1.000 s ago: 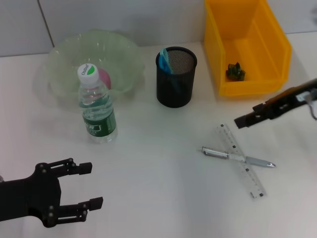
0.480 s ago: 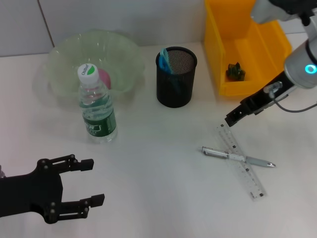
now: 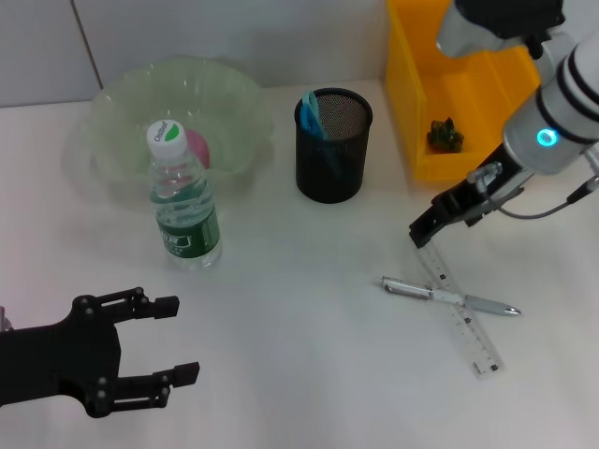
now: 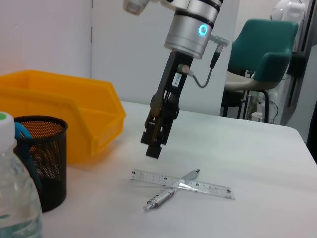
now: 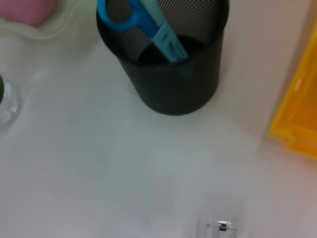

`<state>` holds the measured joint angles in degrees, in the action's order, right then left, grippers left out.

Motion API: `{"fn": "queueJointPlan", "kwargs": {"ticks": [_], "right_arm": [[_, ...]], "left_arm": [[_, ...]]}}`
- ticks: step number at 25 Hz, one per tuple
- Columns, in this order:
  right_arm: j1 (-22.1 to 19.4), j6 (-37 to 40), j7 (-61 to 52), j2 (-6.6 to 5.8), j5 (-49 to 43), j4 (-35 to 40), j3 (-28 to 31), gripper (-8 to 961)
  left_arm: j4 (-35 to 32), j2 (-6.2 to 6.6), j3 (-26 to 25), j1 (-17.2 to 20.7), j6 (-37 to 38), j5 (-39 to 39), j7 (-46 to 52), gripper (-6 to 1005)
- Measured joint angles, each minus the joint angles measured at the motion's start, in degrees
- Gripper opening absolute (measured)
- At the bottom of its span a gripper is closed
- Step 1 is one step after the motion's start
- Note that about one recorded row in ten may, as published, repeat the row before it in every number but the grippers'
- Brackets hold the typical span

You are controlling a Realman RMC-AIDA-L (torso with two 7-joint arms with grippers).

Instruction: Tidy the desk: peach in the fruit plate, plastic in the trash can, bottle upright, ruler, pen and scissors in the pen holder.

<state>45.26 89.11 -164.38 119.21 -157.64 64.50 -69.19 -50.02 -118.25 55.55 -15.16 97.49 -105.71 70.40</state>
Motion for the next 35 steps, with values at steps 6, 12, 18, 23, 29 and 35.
{"fn": "queueJointPlan", "kwargs": {"ticks": [6, 12, 18, 23, 29, 35], "right_arm": [[1.65, -3.49, -1.15, 0.05, 0.10, -5.54, -0.16, 819], [3.05, -7.51, -1.58, 0.12, 0.45, -9.89, -0.32, 819], [4.78, -9.08, -1.62, 0.17, 0.60, -13.26, -0.99, 818], [5.91, -9.96, -1.69, 0.30, 0.67, -15.13, -1.26, 818], [6.91, -10.94, -1.75, 0.32, 0.67, -17.72, -1.50, 818], [6.83, -11.85, -2.82, 0.27, 0.32, -18.43, -1.51, 818]], "left_arm": [[0.01, 0.03, 0.00, 0.00, 0.04, -0.03, -0.37, 786], [-0.39, 0.04, 0.00, -0.06, 0.09, -0.03, -0.40, 786], [-0.57, 0.04, 0.00, -0.06, 0.06, -0.03, -0.40, 786], [-0.61, 0.04, -0.04, -0.10, 0.06, -0.02, -0.41, 786], [-0.61, 0.04, -0.01, -0.13, 0.06, -0.02, -0.51, 786], [-0.61, 0.04, 0.02, -0.14, 0.06, -0.02, -0.53, 786]]}}
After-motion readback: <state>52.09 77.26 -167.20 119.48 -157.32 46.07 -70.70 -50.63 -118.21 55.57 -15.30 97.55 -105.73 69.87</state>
